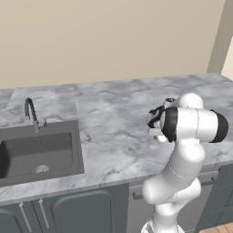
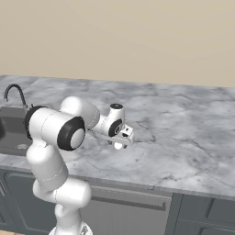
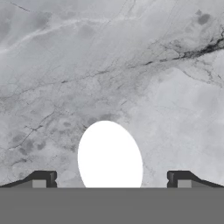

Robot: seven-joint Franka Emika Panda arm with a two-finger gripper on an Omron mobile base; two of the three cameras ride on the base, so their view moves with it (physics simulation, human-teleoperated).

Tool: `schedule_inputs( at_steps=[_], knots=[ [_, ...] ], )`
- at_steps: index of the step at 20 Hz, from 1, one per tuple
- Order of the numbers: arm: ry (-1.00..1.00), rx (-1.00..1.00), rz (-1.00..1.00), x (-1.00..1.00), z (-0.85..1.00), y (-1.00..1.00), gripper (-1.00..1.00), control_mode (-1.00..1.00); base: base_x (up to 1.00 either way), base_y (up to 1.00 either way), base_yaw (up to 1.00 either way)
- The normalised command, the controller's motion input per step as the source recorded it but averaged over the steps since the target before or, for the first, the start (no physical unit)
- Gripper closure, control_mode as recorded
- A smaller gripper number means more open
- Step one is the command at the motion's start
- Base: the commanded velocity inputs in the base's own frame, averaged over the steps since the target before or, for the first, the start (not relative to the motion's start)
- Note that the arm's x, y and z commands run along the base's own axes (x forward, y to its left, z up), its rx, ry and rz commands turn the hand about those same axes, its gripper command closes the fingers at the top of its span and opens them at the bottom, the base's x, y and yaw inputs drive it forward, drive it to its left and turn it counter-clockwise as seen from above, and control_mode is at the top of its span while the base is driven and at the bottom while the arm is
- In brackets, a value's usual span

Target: Gather the eggs and milk located in the vicinity of the sink area and place them right next to the bowl.

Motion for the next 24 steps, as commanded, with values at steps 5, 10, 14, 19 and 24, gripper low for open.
schedule_inputs(
  at_steps=[5,10,14,19,24],
  knots=[
    [0.04,0.00,0.00,0.03,-0.16,0.00,-1.00,-1.00,0.00,0.00,0.00],
    [0.04,0.01,0.00,0.00,-0.20,0.00,1.00,-1.00,0.00,0.00,0.00],
    [0.00,0.00,0.00,0.00,0.00,0.00,1.00,-1.00,0.00,0.00,0.00],
    [0.00,0.00,0.00,0.00,0.00,0.00,1.00,-1.00,0.00,0.00,0.00],
    [-0.02,0.08,0.06,-0.05,0.24,-0.01,1.00,-1.00,0.00,0.00,0.00]
  ],
)
